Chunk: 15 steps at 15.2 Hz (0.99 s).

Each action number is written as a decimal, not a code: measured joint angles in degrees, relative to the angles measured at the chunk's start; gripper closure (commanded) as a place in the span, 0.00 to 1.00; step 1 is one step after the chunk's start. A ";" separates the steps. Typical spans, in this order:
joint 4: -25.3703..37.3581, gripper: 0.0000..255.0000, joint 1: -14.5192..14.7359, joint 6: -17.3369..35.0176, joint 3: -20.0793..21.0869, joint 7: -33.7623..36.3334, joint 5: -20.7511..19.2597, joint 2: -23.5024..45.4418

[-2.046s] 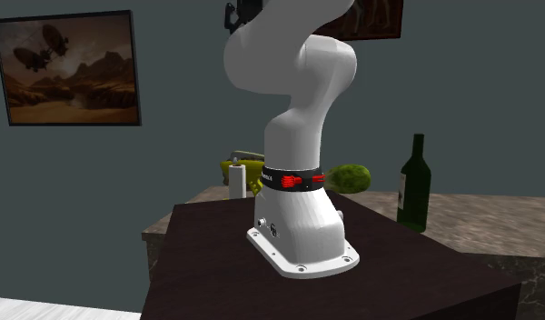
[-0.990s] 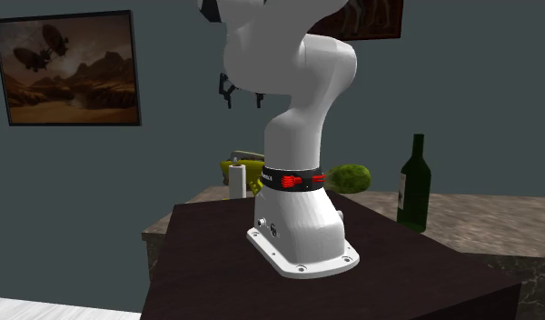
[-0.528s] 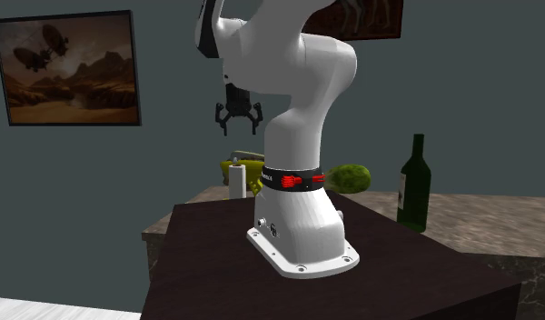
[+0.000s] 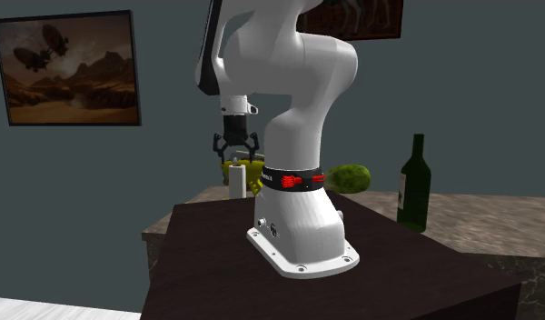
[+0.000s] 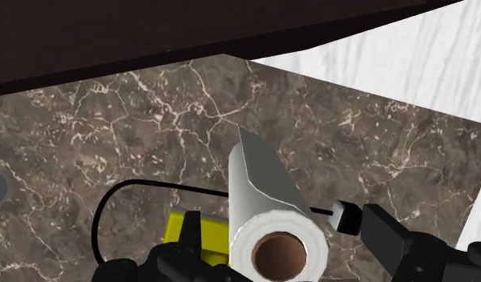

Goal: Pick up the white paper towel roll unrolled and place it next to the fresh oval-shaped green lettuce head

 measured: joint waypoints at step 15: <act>0.17 1.00 -1.52 9.10 0.41 3.45 -4.52 9.37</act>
